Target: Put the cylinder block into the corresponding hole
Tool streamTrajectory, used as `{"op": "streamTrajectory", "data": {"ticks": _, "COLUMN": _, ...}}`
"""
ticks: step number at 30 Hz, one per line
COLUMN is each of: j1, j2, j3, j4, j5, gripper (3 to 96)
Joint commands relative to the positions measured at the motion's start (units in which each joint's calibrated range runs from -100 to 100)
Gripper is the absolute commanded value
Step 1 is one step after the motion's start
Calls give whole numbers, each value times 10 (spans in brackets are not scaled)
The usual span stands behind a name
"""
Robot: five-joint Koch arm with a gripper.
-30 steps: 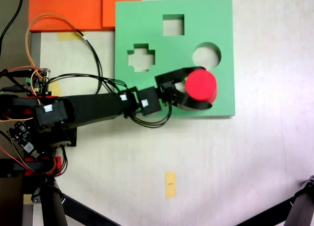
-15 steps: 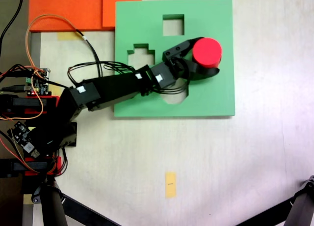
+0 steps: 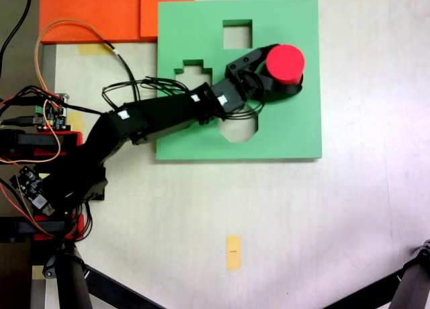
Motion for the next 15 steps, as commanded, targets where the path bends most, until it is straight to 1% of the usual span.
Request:
{"op": "streamTrajectory", "data": {"ticks": 1, "j1": 4, "j2": -11, "j3": 35, "j4": 14, "j5": -6, "gripper": 383}}
{"op": "streamTrajectory", "data": {"ticks": 2, "j1": 4, "j2": -14, "j3": 27, "j4": 15, "j5": -6, "gripper": 469}}
{"op": "streamTrajectory", "data": {"ticks": 3, "j1": 5, "j2": -14, "j3": 22, "j4": 17, "j5": -6, "gripper": 612}}
{"op": "streamTrajectory", "data": {"ticks": 5, "j1": 4, "j2": -33, "j3": -6, "j4": 18, "j5": -6, "gripper": 728}}
{"op": "streamTrajectory", "data": {"ticks": 9, "j1": 1, "j2": -105, "j3": -79, "j4": 63, "j5": -6, "gripper": 858}}
{"op": "streamTrajectory", "data": {"ticks": 12, "j1": -2, "j2": -200, "j3": -156, "j4": 107, "j5": -6, "gripper": 870}}
{"op": "streamTrajectory", "data": {"ticks": 15, "j1": -12, "j2": -418, "j3": -277, "j4": 104, "j5": -8, "gripper": 870}}
